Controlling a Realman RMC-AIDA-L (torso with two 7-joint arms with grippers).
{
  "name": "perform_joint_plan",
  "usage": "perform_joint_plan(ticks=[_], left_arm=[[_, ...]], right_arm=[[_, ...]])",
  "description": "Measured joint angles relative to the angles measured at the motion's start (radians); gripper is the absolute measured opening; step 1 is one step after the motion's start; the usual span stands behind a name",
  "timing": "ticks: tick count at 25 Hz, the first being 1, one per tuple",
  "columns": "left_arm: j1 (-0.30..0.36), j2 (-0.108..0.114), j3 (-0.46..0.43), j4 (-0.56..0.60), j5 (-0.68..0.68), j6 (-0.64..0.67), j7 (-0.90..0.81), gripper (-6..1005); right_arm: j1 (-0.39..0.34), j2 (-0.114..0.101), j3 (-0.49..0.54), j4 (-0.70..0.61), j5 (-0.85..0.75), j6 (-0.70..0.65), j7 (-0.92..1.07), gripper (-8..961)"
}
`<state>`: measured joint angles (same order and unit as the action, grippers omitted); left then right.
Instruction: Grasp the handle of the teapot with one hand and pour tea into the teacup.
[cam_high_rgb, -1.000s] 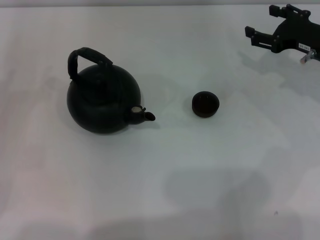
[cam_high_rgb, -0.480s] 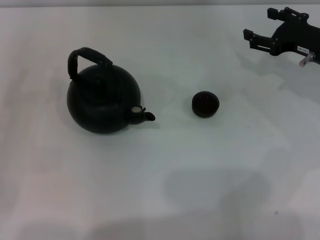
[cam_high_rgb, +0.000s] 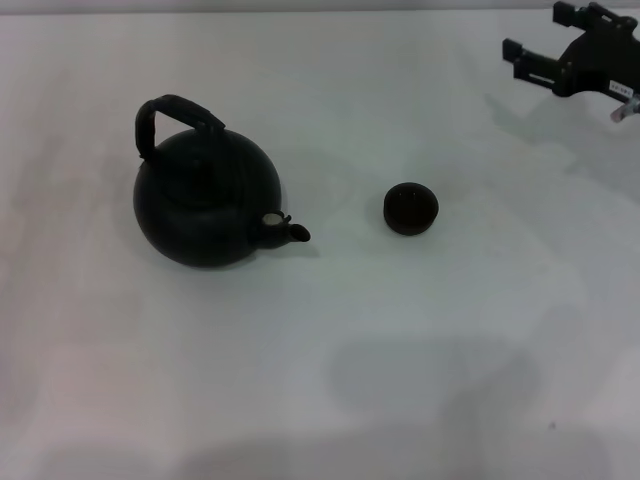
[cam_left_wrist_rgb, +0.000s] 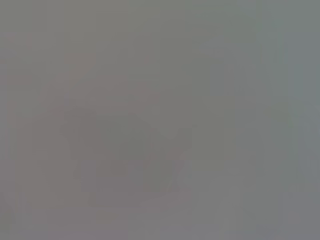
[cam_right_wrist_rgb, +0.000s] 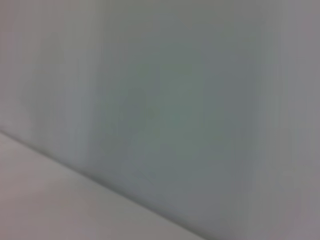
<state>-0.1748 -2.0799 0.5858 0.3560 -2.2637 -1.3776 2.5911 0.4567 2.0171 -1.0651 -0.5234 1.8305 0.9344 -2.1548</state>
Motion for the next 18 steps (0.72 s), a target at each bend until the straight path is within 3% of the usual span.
perform_joint_plan(ticks=[18], left_arm=[[-0.029,0.005,-0.003,-0.047,-0.024,0.038,0.054,744]], right_arm=[[-0.003,0.004,0.001,0.247,0.491,0.126,-0.418,860]])
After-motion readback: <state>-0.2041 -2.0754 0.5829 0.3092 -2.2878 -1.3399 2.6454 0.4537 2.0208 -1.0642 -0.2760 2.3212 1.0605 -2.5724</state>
